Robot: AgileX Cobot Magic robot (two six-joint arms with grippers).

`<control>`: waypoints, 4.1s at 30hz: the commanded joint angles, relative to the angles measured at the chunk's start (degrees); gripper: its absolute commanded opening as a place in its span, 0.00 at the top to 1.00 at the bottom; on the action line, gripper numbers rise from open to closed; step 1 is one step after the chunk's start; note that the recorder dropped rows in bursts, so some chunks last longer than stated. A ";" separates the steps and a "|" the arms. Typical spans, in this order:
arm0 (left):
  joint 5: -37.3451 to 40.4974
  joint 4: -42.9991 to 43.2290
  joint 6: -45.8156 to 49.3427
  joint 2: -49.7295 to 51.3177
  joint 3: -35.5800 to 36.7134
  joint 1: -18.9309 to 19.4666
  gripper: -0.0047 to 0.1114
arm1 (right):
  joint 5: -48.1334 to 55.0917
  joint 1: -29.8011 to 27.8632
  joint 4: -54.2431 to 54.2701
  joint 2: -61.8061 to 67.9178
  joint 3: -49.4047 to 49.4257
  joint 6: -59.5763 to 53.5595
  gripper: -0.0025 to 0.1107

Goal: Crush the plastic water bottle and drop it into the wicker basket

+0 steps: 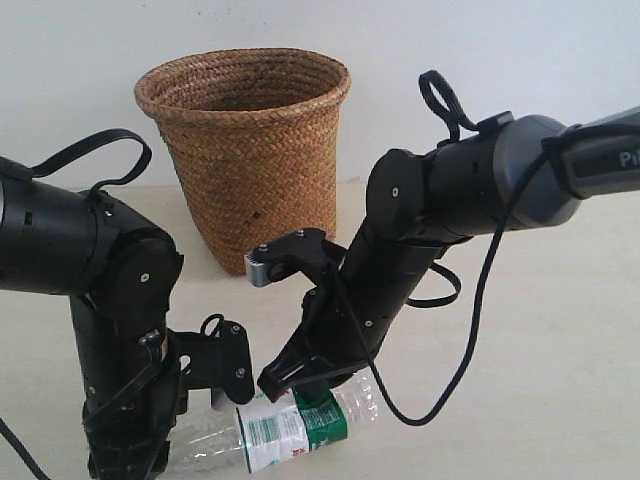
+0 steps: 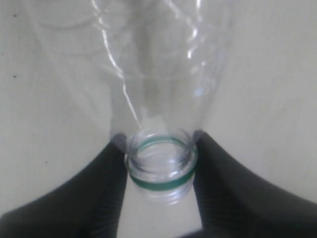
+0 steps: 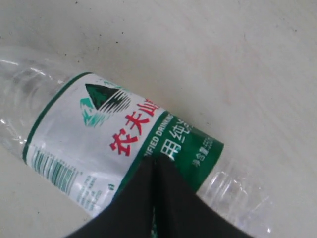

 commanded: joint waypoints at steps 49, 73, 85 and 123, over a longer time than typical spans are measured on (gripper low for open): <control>-1.08 -0.23 -0.83 -0.41 -0.06 -0.38 0.93 | 12.92 -0.26 -5.76 8.30 1.10 -10.90 0.98; -1.08 -0.23 -0.83 -0.41 -0.06 -0.38 0.93 | 9.28 -0.26 -5.76 -7.73 0.95 -8.61 0.98; -0.96 -0.23 -0.83 -0.41 -0.06 -0.38 0.93 | 7.60 -0.26 -7.56 -29.73 0.95 0.81 0.98; -2.17 0.74 -0.83 -2.18 -0.17 -0.38 0.93 | 3.48 -0.26 -19.49 -95.24 30.22 15.49 0.98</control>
